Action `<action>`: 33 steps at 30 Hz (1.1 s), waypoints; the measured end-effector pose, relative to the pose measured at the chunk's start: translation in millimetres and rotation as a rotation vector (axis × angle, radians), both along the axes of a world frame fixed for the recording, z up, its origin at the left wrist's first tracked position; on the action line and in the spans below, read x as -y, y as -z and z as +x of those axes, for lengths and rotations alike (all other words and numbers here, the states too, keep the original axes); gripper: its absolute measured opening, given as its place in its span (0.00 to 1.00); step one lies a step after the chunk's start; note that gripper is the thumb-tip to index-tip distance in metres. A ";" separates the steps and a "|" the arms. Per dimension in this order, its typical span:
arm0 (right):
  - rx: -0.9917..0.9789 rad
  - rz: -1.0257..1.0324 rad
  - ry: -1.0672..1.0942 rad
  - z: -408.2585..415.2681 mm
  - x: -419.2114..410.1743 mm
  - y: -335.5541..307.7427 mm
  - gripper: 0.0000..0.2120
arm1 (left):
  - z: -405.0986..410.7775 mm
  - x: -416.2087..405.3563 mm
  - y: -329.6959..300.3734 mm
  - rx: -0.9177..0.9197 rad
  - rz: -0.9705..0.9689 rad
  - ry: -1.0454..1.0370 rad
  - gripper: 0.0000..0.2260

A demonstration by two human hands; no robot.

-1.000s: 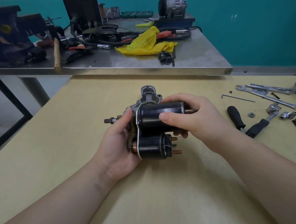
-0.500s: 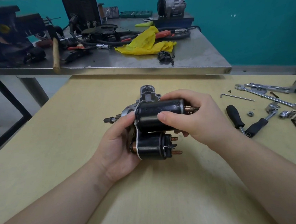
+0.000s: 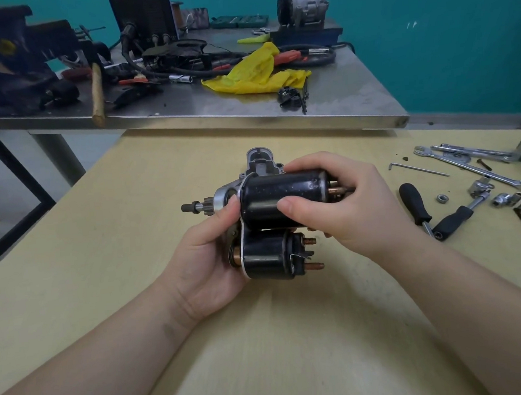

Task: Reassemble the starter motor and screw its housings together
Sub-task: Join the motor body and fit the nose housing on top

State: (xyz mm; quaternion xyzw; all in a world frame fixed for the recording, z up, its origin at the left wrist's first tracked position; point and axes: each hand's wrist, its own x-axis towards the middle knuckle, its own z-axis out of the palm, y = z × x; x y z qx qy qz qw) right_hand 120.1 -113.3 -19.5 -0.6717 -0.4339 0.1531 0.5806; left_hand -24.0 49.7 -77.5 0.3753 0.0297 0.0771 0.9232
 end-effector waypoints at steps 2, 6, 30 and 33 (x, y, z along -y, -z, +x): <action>0.003 -0.003 -0.003 0.3 0.4 0.3 0.17 | -0.2 0.7 -0.7 -0.005 -0.004 -0.002 0.20; 0.007 0.003 -0.007 0.8 -0.3 1.3 0.17 | 0.7 2.6 -3.0 0.003 0.005 -0.007 0.19; 0.157 0.139 -0.086 0.2 1.7 5.1 0.23 | -6.2 3.7 -7.8 0.024 0.185 -0.095 0.27; 0.170 0.132 -0.085 0.3 1.9 5.0 0.24 | -6.4 3.8 -8.0 0.023 0.174 -0.101 0.28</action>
